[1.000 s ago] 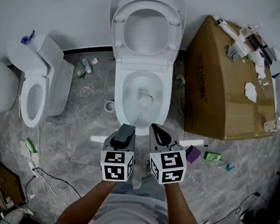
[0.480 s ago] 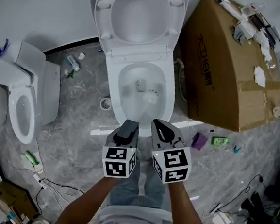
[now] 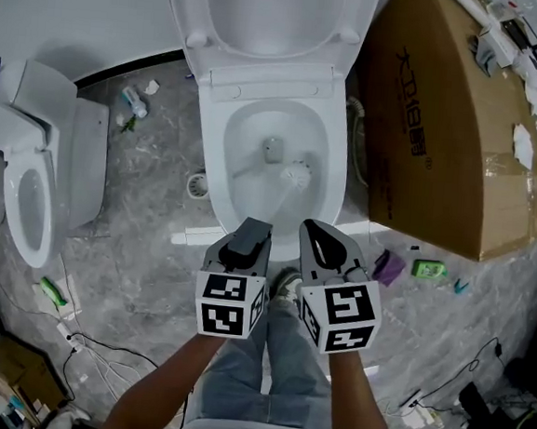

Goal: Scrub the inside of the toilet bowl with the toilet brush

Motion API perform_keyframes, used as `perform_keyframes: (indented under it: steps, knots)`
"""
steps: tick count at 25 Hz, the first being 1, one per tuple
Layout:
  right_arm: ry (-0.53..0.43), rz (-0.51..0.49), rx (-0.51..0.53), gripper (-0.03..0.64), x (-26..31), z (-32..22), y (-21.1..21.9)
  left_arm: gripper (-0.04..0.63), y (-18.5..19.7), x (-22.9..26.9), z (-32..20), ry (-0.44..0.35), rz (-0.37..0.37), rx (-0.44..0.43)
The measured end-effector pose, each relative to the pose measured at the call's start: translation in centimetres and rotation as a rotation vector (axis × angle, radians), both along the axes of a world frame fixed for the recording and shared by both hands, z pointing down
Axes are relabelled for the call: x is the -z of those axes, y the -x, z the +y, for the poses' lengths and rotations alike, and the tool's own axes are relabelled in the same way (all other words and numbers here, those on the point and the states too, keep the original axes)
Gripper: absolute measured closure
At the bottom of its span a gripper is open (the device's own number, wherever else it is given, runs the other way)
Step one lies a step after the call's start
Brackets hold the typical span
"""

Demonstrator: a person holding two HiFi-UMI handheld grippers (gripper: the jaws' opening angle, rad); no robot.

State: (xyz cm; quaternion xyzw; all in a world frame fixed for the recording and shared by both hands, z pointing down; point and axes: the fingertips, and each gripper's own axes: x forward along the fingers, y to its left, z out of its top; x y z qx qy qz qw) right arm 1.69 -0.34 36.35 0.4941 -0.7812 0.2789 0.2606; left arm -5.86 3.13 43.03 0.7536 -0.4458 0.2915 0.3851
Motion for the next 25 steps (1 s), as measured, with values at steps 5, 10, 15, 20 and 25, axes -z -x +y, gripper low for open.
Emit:
perform_keyframes:
  steps: [5, 10, 15, 20, 25]
  knots:
    - [-0.002, -0.008, 0.040, 0.618, -3.0, 0.2, 0.1, 0.443, -1.1, -3.1, 0.4, -0.003, 0.002, -0.003]
    - [0.002, -0.007, 0.064, 0.618, -5.6, 1.3, -0.5, 0.443, -1.7, -5.1, 0.8, -0.018, 0.006, -0.001]
    - [-0.005, -0.017, 0.073, 0.618, -7.3, 1.7, -0.6, 0.443, -2.2, -6.6, 0.1, -0.039, 0.011, 0.013]
    - [-0.016, -0.044, 0.047, 0.618, -8.4, 1.2, -1.2, 0.443, -2.6, -7.7, -1.0, -0.056, 0.021, 0.013]
    - [-0.017, -0.038, 0.061, 0.618, -8.7, 0.8, -1.5, 0.443, -2.8, -8.3, -1.9, -0.063, 0.014, 0.017]
